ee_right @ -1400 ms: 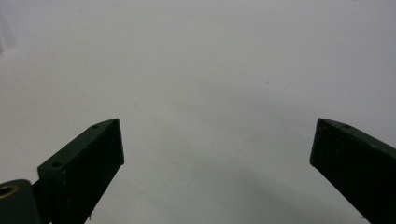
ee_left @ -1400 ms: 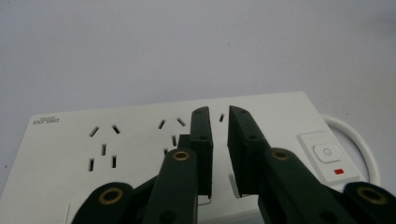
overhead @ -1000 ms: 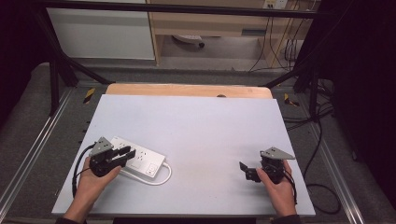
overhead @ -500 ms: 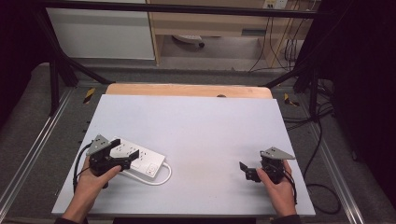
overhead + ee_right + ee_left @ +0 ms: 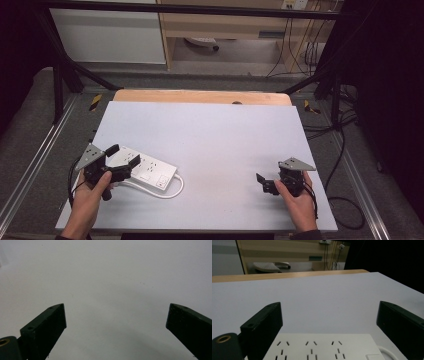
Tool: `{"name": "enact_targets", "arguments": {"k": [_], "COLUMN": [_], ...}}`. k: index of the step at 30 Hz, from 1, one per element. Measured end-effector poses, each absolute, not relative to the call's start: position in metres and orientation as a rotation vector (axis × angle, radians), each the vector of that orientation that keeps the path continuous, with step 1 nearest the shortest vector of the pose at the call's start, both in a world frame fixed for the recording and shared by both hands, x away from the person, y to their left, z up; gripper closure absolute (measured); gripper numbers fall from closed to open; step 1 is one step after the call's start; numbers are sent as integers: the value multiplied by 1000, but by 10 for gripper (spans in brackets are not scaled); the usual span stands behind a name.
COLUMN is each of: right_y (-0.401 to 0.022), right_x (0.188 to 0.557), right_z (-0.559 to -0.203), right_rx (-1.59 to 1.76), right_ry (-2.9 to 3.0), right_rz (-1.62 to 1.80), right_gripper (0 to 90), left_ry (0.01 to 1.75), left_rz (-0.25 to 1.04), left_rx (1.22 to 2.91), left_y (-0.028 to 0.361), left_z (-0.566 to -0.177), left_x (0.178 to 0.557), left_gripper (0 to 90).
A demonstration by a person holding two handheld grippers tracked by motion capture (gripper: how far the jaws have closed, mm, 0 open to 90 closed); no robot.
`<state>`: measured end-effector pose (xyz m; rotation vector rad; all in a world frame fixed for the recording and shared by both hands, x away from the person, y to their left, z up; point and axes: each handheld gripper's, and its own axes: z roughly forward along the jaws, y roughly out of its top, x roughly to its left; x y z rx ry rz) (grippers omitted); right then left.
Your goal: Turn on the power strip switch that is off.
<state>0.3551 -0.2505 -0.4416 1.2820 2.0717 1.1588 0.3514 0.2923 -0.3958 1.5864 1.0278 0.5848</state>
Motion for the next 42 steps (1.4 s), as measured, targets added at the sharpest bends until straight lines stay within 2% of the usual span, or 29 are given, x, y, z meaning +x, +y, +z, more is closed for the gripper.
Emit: {"name": "enact_targets", "arguments": {"k": [23, 37, 42], "right_y": [-251, -253, -253], "right_x": [355, 361, 372], "right_z": [-441, -449, -459], "right_rx": [1287, 1323, 1368], "right_ry": [2064, 2081, 2103], "right_rz": [1165, 1094, 1003], "right_gripper": [33, 28, 29], "left_ry": [1055, 1185, 1196], "left_rz": [628, 593, 597], "left_rx": [1533, 1689, 1682], "left_y": [331, 360, 362], "left_z": [-392, -419, -420], "left_x": [328, 318, 323], "left_gripper": [62, 65, 71]}}
